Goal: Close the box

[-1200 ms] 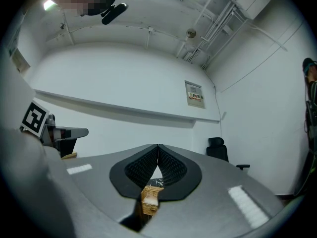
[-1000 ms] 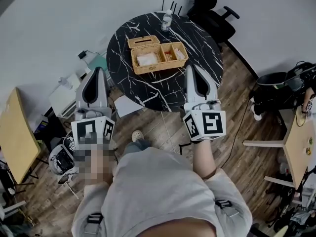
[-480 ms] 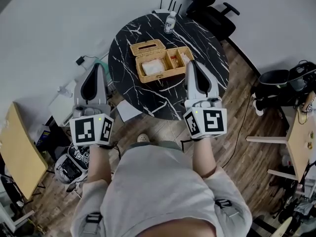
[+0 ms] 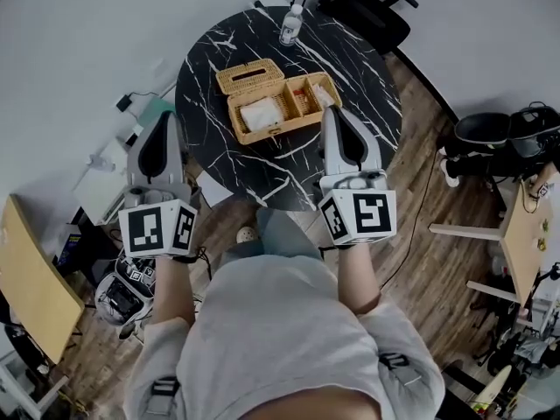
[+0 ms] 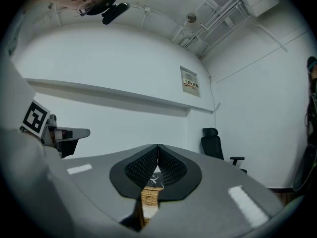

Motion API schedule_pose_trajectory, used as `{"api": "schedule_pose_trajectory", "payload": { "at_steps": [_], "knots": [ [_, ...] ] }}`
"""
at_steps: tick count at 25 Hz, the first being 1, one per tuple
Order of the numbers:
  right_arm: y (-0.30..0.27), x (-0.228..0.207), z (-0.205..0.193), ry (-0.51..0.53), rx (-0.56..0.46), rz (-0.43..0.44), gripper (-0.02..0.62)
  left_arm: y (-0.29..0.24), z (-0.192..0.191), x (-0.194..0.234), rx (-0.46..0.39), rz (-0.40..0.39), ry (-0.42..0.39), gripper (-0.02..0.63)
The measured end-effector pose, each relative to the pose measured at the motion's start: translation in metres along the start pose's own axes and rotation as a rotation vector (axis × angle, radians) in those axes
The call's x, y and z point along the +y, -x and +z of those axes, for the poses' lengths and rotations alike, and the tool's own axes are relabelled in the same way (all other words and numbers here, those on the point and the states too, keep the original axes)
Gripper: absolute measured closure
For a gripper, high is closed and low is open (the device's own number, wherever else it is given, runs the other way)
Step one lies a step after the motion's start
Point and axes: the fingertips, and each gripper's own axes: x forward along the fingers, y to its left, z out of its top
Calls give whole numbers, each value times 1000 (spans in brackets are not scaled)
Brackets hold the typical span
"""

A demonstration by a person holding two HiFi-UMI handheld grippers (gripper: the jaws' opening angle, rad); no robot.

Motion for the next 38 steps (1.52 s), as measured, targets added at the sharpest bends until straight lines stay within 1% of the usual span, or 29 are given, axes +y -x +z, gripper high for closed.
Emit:
{"api": "schedule_pose_trajectory", "payload": {
  "at_steps": [6,10,13,17,21,25,29,32,34,38],
  "knots": [
    [-41,-12,-4,-9,23,30,591,-27,-6,9,18,28,8,546],
    [-74,-21,-8,-21,31,74,591,-45,-7,17,21,61,5,548],
    [-97,-27,-17,-35,49,104,591,-57,-15,22,42,86,3,546],
    [-121,-30,-37,-55,93,139,591,-70,-36,26,98,102,5,548],
    [-137,-29,-59,-69,134,167,591,-86,-72,28,194,89,26,546],
    [-146,-28,-76,-80,168,192,591,-106,-122,29,331,38,93,546],
    [-152,-26,-90,-85,196,212,591,-125,-173,37,450,28,180,543],
    [-154,-26,-99,-81,218,224,591,-136,-205,42,524,28,257,508],
    [-157,-27,-103,-77,233,226,591,-145,-224,44,567,21,307,502],
    [-161,-31,-114,-75,253,228,591,-161,-259,47,652,4,404,460]
  ]
}}
